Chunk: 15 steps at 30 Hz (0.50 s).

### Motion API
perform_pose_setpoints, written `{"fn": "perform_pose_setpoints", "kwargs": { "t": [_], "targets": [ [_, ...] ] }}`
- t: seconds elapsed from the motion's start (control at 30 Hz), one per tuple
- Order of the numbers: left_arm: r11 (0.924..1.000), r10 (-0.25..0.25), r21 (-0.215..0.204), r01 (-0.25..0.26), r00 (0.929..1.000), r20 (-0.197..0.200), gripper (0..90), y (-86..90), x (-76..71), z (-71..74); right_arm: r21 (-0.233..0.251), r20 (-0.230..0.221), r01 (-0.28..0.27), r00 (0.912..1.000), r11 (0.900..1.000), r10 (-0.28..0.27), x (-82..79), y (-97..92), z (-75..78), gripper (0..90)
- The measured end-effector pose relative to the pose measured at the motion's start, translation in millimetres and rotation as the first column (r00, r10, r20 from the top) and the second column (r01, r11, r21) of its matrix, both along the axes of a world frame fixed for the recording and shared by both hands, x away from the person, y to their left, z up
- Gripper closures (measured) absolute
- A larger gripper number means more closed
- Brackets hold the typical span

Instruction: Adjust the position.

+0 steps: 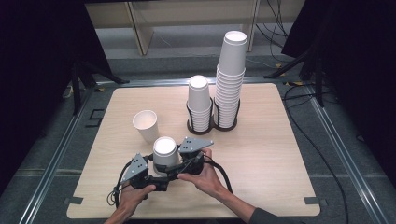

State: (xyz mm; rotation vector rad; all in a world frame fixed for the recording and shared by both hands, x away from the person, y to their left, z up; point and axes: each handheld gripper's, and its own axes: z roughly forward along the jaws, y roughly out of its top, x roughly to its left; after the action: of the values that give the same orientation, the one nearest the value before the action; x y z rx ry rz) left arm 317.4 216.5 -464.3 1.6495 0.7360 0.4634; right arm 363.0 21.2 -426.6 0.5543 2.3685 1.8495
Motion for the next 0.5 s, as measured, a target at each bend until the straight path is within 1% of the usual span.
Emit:
{"fn": "perform_pose_setpoints", "kwargs": {
  "t": [0.07, 0.1, 0.13, 0.17, 0.2, 0.23, 0.27, 0.3, 0.33, 0.37, 0.4, 0.43, 0.47, 0.5],
  "targets": [
    [1.0000, -0.005, -0.007, 0.005, 0.9998, 0.019, 5.1, -0.8, 1.0, -1.2, -0.005, -0.006, 0.000, 1.0000, 1.0000, 0.000, -0.2, 0.3, -0.6, 17.1],
    [0.9999, 0.001, -0.013, -0.001, 0.9999, 0.016, 6.1, -1.0, -0.1, -1.0, 0.005, -0.008, 0.000, 1.0000, 1.0000, 0.000, 0.0, 1.0, -1.3, 16.5],
    [0.9999, 0.005, 0.009, -0.005, 0.9999, 0.010, 7.2, 0.3, -1.2, 0.4, 0.004, -0.007, 0.001, 1.0000, 1.0000, -0.001, -0.1, 0.8, -0.8, 15.7],
    [0.9998, 0.003, 0.019, -0.003, 0.9998, 0.019, 8.0, 0.5, -1.2, 1.1, -0.002, -0.001, 0.005, 1.0000, 1.0000, -0.005, -0.1, 0.3, -0.1, 15.2],
    [1.0000, 0.002, 0.004, -0.002, 0.9998, 0.020, 8.7, -0.6, -1.6, 1.0, 0.005, -0.014, 0.003, 0.9999, 1.0000, -0.003, -1.2, 1.0, 0.3, 14.7],
    [0.9999, -0.006, -0.009, 0.006, 0.9996, 0.027, 9.7, -0.8, -1.1, 1.0, 0.008, -0.011, -0.005, 0.9999, 1.0000, 0.005, -0.8, 1.1, 0.8, 14.0],
    [0.9999, 0.000, 0.012, 0.000, 0.9997, 0.023, 10.3, 0.5, -2.2, 2.5, -0.009, 0.008, 0.003, 1.0000, 1.0000, -0.003, -0.1, -0.1, 2.5, 13.6],
    [0.9999, 0.000, 0.012, 0.000, 0.9996, 0.028, 10.8, 0.5, -2.5, 2.8, 0.009, 0.000, -0.006, 1.0000, 0.9999, 0.006, 0.2, 0.7, 2.6, 13.3],
    [1.0000, -0.008, 0.002, 0.008, 0.9992, 0.040, 11.1, -0.4, -1.8, 2.5, -0.012, 0.005, -0.002, 1.0000, 0.9999, 0.002, 0.4, -0.7, 4.5, 13.1],
    [0.9998, -0.004, 0.022, 0.003, 0.9993, 0.036, 11.2, 0.2, -2.8, 3.2, -0.002, 0.005, -0.011, 0.9999, 0.9999, 0.011, 1.2, 0.0, 5.0, 13.0],
    [0.9993, -0.004, 0.036, 0.002, 0.9993, 0.038, 11.3, 0.5, -3.2, 3.4, -0.014, -0.017, -0.008, 0.9998, 0.9999, 0.008, 0.0, -1.0, 7.2, 13.1],
    [0.9990, -0.009, 0.043, 0.007, 0.9990, 0.043, 11.3, 0.5, -3.2, 3.2, -0.019, -0.004, -0.017, 0.9999, 0.9997, 0.017, 1.7, -2.1, 9.3, 13.8],
    [0.9989, -0.009, 0.047, 0.007, 0.9989, 0.045, 11.5, 0.2, -3.5, 3.3, -0.007, 0.005, -0.017, 0.9998, 0.9998, 0.017, 2.4, -2.3, 11.7, 14.0],
    [0.9988, -0.008, 0.049, 0.006, 0.9990, 0.045, 11.7, 0.1, -3.5, 3.6, -0.028, 0.015, -0.016, 0.9998, 0.9995, 0.016, 2.8, -4.8, 16.9, 14.1]
  ]
}}
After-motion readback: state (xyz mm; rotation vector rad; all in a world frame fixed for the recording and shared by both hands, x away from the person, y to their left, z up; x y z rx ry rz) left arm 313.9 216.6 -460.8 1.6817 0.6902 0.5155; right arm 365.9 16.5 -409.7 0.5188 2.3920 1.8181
